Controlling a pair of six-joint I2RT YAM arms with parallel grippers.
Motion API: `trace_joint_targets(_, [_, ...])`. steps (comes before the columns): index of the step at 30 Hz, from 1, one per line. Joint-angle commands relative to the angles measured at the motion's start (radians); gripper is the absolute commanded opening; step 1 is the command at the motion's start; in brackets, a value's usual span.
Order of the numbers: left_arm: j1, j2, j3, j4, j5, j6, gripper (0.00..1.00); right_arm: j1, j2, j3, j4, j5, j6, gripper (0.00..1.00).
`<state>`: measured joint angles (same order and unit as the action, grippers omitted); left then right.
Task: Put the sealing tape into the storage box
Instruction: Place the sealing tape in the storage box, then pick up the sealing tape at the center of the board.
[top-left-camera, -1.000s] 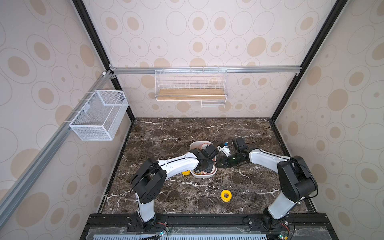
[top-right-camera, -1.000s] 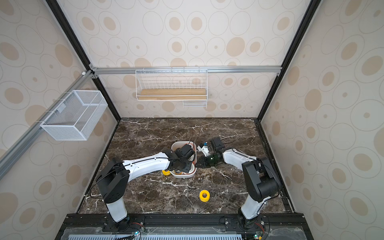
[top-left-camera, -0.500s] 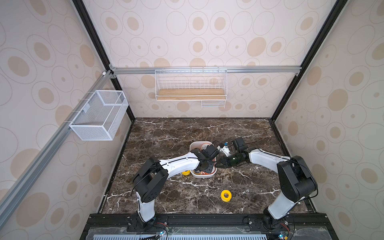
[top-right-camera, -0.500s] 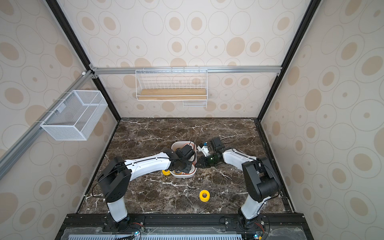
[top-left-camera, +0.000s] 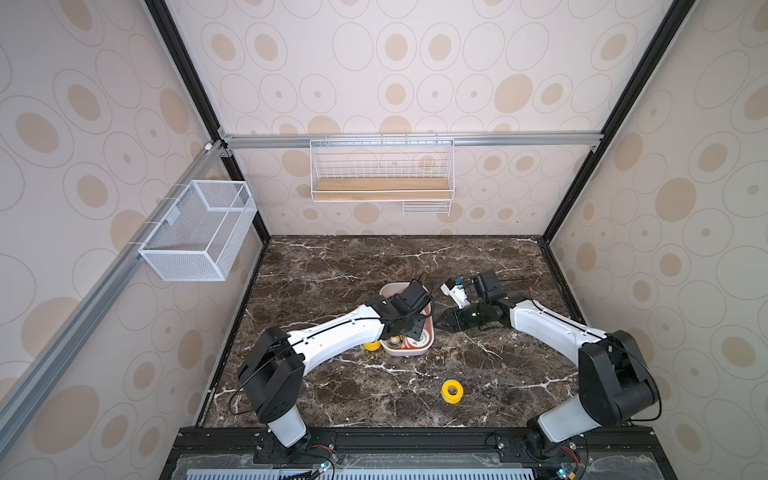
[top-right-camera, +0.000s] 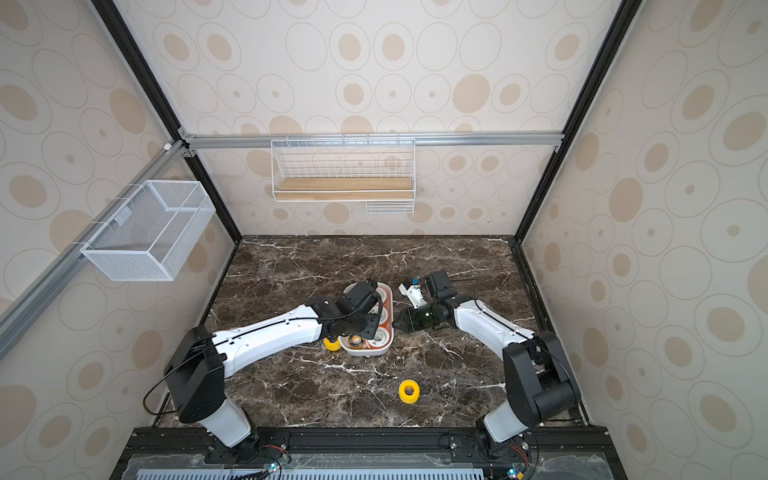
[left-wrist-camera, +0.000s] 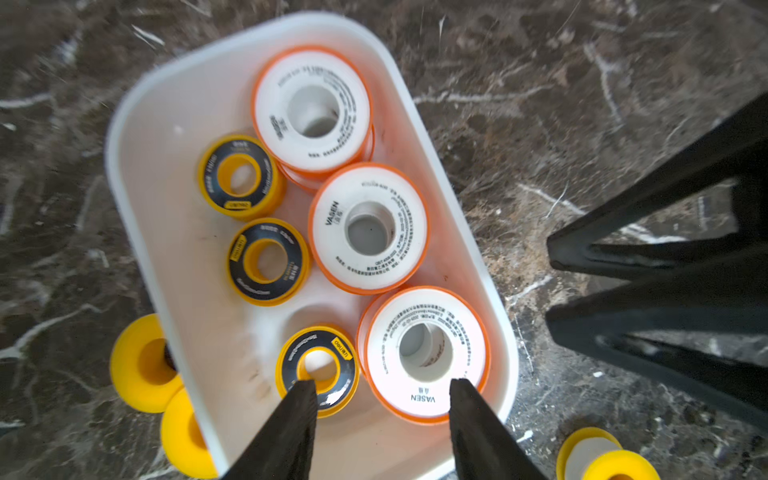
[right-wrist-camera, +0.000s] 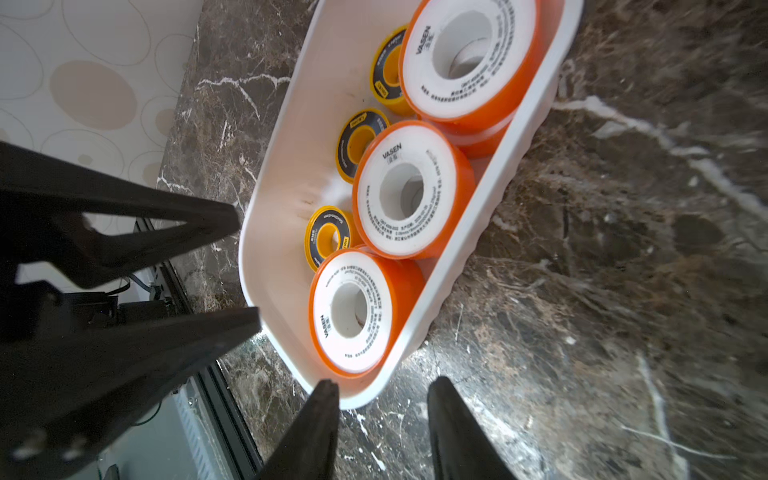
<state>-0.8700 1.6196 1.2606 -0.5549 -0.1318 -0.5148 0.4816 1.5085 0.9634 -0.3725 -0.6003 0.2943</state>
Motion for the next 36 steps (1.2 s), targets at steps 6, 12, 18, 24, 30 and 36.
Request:
trace_joint_targets(6, [0.073, -0.199, -0.068, -0.034, -0.022, 0.053, 0.57, 0.008, -0.135, -0.050, -0.135, 0.130, -0.065, 0.46])
trace_joint_targets(12, [0.182, -0.333, -0.135, -0.062, 0.057, 0.067, 0.58, 0.032, -0.227, -0.099, -0.191, 0.212, -0.065, 0.50])
trace_joint_targets(18, [0.337, -0.484, -0.192, -0.141, 0.155, 0.091, 0.59, 0.100, -0.322, -0.158, -0.258, 0.350, -0.044, 0.57])
trace_joint_targets(24, [0.444, -0.628, -0.224, -0.223, 0.131, 0.170, 0.63, 0.164, -0.393, -0.217, -0.298, 0.435, 0.005, 0.65])
trace_joint_targets(30, [0.465, -0.723, -0.322, -0.175, 0.080, 0.148, 0.65, 0.270, -0.394, -0.251, -0.315, 0.515, 0.062, 0.73])
trace_joint_targets(36, [0.465, -0.748, -0.329, -0.205, 0.024, 0.168, 0.65, 0.427, -0.357, -0.270, -0.307, 0.600, 0.110, 0.85])
